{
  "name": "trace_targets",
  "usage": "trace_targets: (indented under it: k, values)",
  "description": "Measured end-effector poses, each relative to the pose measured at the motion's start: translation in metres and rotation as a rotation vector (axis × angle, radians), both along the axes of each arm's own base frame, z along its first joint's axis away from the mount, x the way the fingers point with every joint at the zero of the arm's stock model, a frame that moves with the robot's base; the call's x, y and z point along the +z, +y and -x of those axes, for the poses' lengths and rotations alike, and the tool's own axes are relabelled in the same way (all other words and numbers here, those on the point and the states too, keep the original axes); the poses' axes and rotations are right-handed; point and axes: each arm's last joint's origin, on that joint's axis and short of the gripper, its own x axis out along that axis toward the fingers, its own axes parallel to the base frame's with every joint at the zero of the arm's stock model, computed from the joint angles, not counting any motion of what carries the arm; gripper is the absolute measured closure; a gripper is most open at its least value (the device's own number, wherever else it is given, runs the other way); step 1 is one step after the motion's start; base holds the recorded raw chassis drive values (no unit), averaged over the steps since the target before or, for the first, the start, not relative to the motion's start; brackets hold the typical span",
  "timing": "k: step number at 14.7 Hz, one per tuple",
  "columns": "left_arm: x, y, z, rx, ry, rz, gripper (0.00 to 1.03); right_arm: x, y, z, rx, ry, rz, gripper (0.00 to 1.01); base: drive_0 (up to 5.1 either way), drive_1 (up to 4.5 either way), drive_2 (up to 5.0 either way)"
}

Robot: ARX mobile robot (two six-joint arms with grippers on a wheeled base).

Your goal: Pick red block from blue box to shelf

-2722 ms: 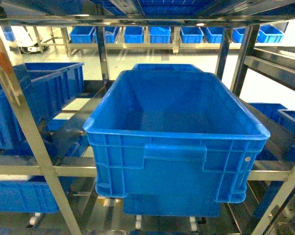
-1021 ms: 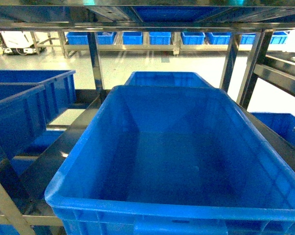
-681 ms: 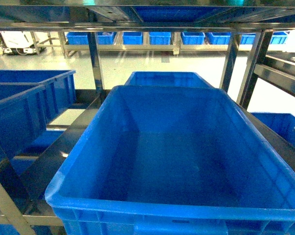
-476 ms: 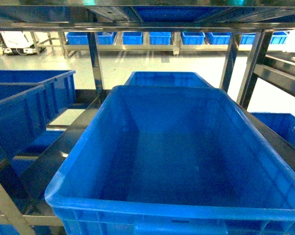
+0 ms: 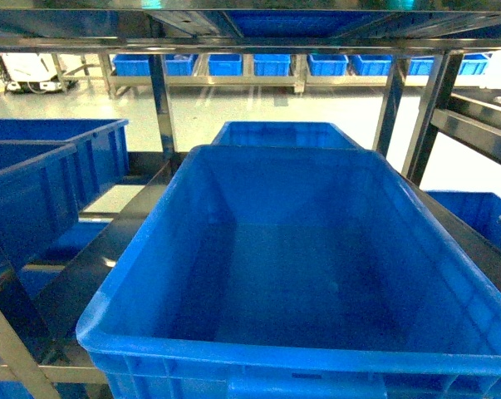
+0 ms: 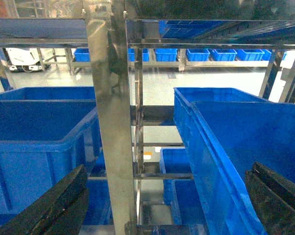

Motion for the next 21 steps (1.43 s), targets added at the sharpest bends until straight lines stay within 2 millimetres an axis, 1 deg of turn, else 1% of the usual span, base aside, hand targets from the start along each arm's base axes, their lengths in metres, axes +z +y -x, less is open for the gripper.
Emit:
trace_targets:
  k: [21]
  values:
    - [-0.0003,0.0,0.0,0.0,0.003,0.0,0.05,0.0,0.0,0.0,0.0,0.0,0.0,0.74,0.0,0.0,0.0]
